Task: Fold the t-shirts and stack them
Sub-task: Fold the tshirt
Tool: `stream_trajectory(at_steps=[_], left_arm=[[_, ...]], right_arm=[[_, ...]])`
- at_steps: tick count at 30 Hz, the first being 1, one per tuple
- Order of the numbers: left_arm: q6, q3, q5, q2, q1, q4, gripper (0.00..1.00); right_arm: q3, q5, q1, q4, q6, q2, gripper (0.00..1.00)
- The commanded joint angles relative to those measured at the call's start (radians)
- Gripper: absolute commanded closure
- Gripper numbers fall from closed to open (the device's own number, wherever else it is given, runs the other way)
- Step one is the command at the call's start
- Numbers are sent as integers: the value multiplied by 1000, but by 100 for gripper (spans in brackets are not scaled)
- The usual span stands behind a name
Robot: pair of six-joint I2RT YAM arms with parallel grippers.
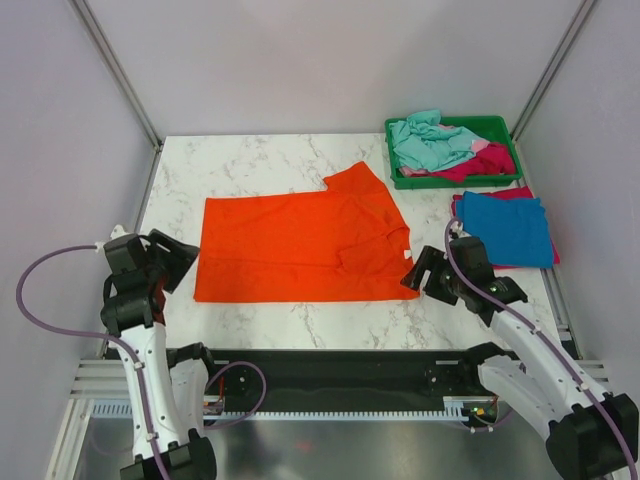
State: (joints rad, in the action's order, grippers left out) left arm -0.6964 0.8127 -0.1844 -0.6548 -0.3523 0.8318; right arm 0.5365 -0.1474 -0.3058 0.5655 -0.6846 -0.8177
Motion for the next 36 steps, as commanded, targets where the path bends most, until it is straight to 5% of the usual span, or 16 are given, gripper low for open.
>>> stream_trajectory(at_steps=[1,7,22,27,36], left_arm=[[144,60,-94,-29,-4,-23,35],[216,46,-86,-84,48,-98,36],[265,-40,-121,-232,173,-218,43],[256,-46,-96,-215,193,-218,44],[256,-43,-98,-247,200,-217,45]], right_arm=[[123,35,-3,-6,23,-69,18],[462,118,-33,-55,146,-414,9],[1708,316,-42,-59,382,-1549,7],[1889,342,-42,-90,373,-1767,7],[1820,342,-49,-185,355,-1818,23]])
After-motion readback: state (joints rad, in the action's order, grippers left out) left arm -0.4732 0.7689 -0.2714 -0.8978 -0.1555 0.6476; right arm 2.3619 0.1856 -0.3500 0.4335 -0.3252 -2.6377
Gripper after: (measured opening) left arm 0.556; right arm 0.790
